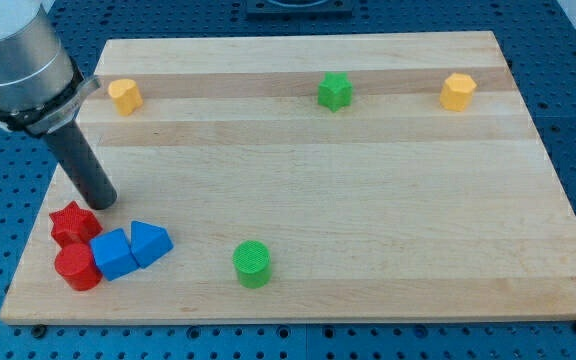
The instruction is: Slide the yellow heart diagonal to the green star
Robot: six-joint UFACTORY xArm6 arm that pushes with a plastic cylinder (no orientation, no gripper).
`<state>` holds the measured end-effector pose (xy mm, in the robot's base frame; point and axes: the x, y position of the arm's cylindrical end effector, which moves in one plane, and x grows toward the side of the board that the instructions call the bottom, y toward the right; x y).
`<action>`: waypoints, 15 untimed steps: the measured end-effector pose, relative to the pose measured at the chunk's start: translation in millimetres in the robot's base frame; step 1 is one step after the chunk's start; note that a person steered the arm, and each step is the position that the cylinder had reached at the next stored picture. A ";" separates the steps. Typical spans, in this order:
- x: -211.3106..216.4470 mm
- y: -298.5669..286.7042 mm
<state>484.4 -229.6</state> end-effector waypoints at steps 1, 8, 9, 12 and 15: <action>-38.1 -5.2; -177.2 -73.2; -177.2 -66.8; -138.1 97.8; -138.0 125.6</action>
<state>346.4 -103.9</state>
